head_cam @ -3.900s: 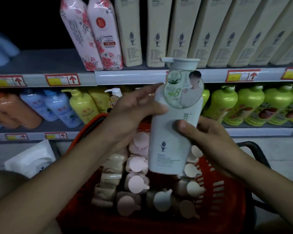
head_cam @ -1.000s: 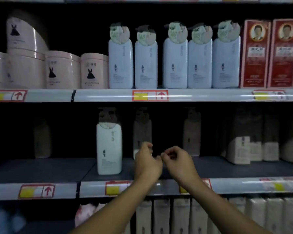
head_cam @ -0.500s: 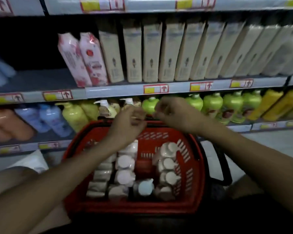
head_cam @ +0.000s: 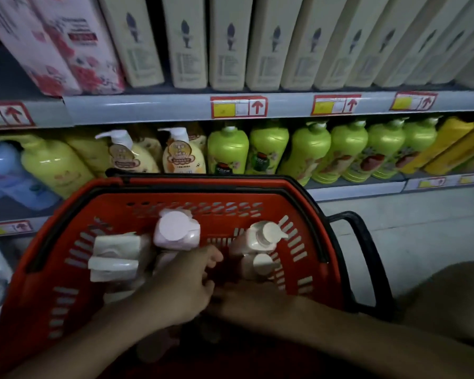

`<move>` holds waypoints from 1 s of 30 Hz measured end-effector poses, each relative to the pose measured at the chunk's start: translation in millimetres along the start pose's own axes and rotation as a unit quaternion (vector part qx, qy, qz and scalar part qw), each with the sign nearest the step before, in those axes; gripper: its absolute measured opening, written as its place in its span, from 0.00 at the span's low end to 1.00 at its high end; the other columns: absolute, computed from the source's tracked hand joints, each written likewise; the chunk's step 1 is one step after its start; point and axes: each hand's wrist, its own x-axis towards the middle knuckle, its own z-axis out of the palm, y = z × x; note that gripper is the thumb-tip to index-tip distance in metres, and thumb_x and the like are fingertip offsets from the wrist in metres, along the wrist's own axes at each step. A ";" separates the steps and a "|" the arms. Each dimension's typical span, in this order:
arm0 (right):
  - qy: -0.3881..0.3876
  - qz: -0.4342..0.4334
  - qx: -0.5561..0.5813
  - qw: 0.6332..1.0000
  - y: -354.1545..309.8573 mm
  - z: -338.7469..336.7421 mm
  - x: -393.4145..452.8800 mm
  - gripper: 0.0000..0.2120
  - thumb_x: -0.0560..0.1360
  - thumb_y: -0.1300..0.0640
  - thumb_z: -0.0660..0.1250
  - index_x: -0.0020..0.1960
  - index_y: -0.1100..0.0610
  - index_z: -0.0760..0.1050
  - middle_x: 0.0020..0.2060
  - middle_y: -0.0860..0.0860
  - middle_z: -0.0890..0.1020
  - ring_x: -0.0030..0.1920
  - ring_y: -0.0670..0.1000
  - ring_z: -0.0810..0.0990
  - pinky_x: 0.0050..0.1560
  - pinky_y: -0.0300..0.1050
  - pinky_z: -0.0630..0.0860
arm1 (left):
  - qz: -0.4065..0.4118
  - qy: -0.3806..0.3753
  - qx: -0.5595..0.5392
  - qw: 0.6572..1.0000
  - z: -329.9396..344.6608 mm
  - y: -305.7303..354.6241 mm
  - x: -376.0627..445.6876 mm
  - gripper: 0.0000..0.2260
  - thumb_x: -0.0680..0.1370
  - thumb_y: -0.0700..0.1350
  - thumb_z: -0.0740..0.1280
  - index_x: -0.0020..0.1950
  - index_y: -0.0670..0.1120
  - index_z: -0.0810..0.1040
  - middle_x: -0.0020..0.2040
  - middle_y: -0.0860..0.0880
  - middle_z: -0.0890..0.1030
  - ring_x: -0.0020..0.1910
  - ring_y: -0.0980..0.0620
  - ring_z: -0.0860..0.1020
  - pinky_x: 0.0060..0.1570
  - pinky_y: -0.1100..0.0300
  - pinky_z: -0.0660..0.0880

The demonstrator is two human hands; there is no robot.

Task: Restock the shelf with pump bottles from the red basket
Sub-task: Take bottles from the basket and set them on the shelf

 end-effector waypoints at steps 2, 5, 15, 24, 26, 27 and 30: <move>0.030 -0.027 -0.067 0.997 -0.7 9.3 3.4 0.15 0.75 0.46 0.70 0.58 0.50 0.84 0.50 0.47 0.86 0.44 0.48 0.86 0.35 0.41 0.79 | 0.001 -0.013 0.011 1.000 4.6 -3.9 1.0 0.19 0.77 0.40 0.65 0.66 0.57 0.74 0.60 0.59 0.77 0.57 0.62 0.76 0.61 0.65 0.73; 0.011 0.003 -0.155 0.988 -3.0 14.5 6.5 0.16 0.73 0.45 0.58 0.47 0.42 0.86 0.39 0.37 0.86 0.34 0.36 0.83 0.29 0.32 0.76 | -0.010 -0.034 0.033 0.999 10.4 -14.6 1.2 0.21 0.78 0.40 0.61 0.70 0.57 0.71 0.65 0.57 0.74 0.65 0.61 0.72 0.67 0.64 0.70; 0.053 0.133 0.069 0.987 3.0 0.0 -8.2 0.15 0.76 0.50 0.69 0.60 0.56 0.78 0.56 0.55 0.83 0.54 0.56 0.83 0.52 0.50 0.79 | 0.032 -0.017 0.033 0.999 18.7 -30.3 3.6 0.18 0.78 0.46 0.65 0.67 0.58 0.73 0.60 0.64 0.75 0.61 0.66 0.74 0.55 0.77 0.64; 0.280 0.351 0.142 0.882 23.7 -31.5 -18.1 0.27 0.57 0.27 0.61 0.37 0.50 0.74 0.34 0.47 0.79 0.35 0.51 0.78 0.31 0.43 0.70 | 0.136 0.052 -0.044 0.988 21.1 -17.4 15.9 0.18 0.72 0.41 0.66 0.61 0.49 0.76 0.54 0.54 0.82 0.54 0.57 0.80 0.55 0.56 0.76; 0.307 0.362 0.136 0.870 25.1 -40.5 -20.6 0.26 0.58 0.27 0.62 0.35 0.50 0.70 0.30 0.47 0.76 0.30 0.47 0.74 0.27 0.41 0.62 | 0.157 0.047 -0.074 0.984 25.1 -15.7 18.4 0.22 0.70 0.42 0.69 0.64 0.49 0.73 0.56 0.53 0.81 0.56 0.56 0.80 0.55 0.52 0.77; 0.321 0.365 0.127 0.864 24.4 -44.6 -20.7 0.27 0.58 0.26 0.62 0.33 0.51 0.69 0.29 0.47 0.76 0.29 0.48 0.74 0.26 0.40 0.60 | 0.164 0.038 -0.087 0.982 27.4 -16.4 18.9 0.25 0.69 0.43 0.70 0.66 0.50 0.71 0.59 0.54 0.80 0.59 0.56 0.79 0.57 0.53 0.77; 0.366 0.363 0.101 0.851 18.0 -58.3 -18.1 0.29 0.58 0.25 0.60 0.29 0.52 0.67 0.25 0.48 0.73 0.29 0.53 0.76 0.27 0.40 0.58 | 0.160 0.052 -0.106 0.980 37.1 -19.6 20.7 0.36 0.67 0.51 0.77 0.72 0.55 0.66 0.65 0.61 0.77 0.64 0.63 0.76 0.60 0.63 0.76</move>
